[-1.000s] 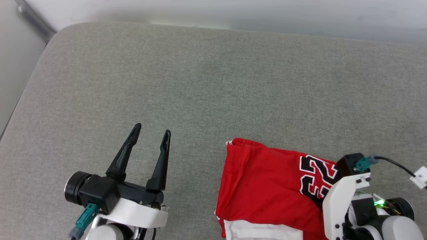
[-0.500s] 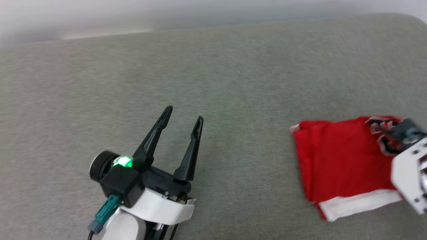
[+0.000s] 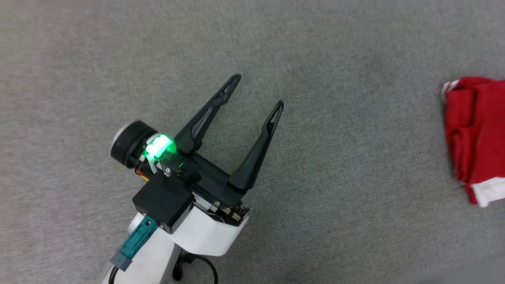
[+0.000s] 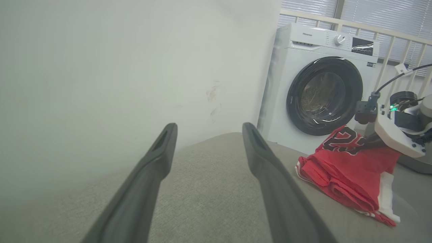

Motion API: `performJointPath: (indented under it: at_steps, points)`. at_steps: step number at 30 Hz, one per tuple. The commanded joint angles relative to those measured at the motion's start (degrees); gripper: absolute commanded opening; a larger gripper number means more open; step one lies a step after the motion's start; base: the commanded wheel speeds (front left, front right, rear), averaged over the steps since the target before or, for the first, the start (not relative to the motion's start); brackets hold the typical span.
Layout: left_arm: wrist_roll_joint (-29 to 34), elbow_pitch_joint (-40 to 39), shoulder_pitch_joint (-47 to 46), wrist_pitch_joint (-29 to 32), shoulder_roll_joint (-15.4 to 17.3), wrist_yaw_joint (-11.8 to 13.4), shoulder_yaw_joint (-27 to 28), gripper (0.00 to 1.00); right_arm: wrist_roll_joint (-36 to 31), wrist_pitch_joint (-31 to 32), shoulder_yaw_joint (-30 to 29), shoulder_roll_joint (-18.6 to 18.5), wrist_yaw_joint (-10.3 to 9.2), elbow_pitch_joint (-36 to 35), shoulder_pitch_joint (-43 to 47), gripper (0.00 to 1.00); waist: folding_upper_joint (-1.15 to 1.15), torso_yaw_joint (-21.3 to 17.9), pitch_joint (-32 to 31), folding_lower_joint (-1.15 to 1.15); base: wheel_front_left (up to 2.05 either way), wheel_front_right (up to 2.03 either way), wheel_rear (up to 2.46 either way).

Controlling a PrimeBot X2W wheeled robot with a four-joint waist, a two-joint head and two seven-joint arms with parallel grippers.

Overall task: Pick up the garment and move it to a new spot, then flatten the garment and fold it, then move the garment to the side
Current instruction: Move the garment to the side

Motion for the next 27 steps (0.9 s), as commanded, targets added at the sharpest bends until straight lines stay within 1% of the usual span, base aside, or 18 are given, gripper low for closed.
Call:
performJointPath:
  at_steps: [1, 8, 14, 19, 22, 23, 24, 27]
  points:
    - [0.6, -0.7, -1.8, -0.1, 0.7, -0.1, -0.3, 1.00, -0.6, -1.4, -1.4, 0.2, -0.10, 1.7, -1.7, 0.00, 0.00, -1.8, 4.1, -0.01, 0.00, 0.00, 0.00]
    - [1.3, -2.8, -6.8, -0.1, 2.4, -0.1, -1.3, 1.00, -2.4, -7.3, -9.9, 1.8, -0.10, 10.5, -6.2, 0.00, 0.00, -0.8, 9.7, -0.01, 0.00, 0.00, 0.00]
    - [2.2, -3.5, -8.5, -0.1, 3.4, -0.1, -1.4, 1.00, -4.0, -9.5, -16.8, 3.8, -0.10, 16.1, -8.2, 0.00, 0.00, 0.6, 12.3, -0.01, 0.00, 0.00, 0.00]
    - [2.3, -3.4, -8.5, -0.1, 4.0, 0.0, -1.0, 1.00, -5.7, -10.3, -19.1, 5.9, -0.09, 17.8, -8.9, 0.00, 0.00, 1.0, 12.6, -0.01, 0.00, 0.00, 0.00]
    - [2.1, -2.9, -7.8, -0.1, 4.0, 0.1, -0.8, 1.00, -7.0, -10.3, -19.8, 7.3, -0.09, 17.5, -9.2, 0.00, 0.00, 0.8, 11.5, -0.01, 0.00, 0.00, 0.00]
    - [2.0, -2.7, -7.5, -0.1, 4.0, 0.2, -0.7, 1.00, -7.5, -10.5, -20.0, 7.6, -0.09, 17.1, -9.4, 0.47, 0.00, 0.7, 11.0, -0.01, 0.00, 0.00, 0.00]
    - [1.9, -2.5, -7.3, -0.1, 4.0, 0.3, -0.6, 1.00, -7.8, -10.1, -20.2, 8.0, -0.08, 16.9, -9.5, 1.00, 0.00, 0.6, 10.4, -0.01, 0.00, 0.00, 0.00]
    - [1.6, -1.8, -6.6, -0.1, 3.7, 0.4, -0.2, 1.00, -8.4, -9.6, -20.2, 8.7, -0.09, 15.2, -9.7, 1.00, 0.00, 0.4, 8.0, -0.01, 0.00, 0.00, 0.00]
